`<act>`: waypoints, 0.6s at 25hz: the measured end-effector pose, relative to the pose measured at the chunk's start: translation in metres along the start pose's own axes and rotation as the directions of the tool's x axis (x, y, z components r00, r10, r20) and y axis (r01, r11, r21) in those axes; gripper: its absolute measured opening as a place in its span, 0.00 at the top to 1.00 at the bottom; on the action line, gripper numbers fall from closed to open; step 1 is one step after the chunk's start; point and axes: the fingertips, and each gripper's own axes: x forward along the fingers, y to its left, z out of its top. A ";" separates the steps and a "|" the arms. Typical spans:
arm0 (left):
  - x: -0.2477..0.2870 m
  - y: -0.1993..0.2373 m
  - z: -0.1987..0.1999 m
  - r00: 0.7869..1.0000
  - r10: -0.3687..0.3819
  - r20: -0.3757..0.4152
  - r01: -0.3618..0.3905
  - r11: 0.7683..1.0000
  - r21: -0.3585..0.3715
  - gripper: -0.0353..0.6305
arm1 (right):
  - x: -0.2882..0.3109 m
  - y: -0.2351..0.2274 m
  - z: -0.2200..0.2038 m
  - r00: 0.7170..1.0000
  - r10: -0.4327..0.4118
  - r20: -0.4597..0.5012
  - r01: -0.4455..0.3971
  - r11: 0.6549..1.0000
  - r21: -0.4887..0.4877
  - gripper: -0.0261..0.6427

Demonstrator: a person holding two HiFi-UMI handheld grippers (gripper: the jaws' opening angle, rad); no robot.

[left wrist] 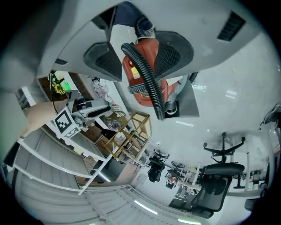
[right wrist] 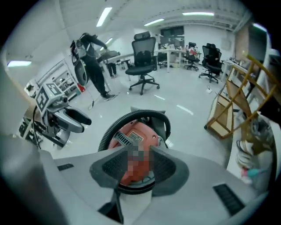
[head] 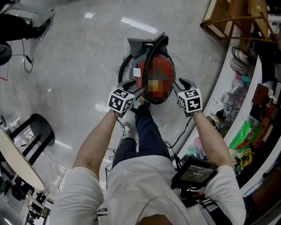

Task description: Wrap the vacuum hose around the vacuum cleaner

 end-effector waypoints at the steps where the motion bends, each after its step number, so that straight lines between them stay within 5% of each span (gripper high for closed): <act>1: -0.007 -0.010 -0.003 1.000 -0.004 0.005 0.004 1.000 0.007 0.60 | -0.015 0.008 -0.008 1.000 -0.001 0.008 0.001 1.000 0.029 0.75; 7: -0.072 -0.074 -0.021 0.998 -0.009 0.066 0.005 0.997 0.072 0.71 | -0.112 0.075 -0.048 0.997 -0.030 0.071 0.021 0.992 0.123 0.84; 15: -0.170 -0.149 -0.046 0.976 0.013 0.218 -0.044 0.990 0.136 0.89 | -0.201 0.193 -0.048 0.960 -0.083 0.266 0.028 0.978 0.207 0.91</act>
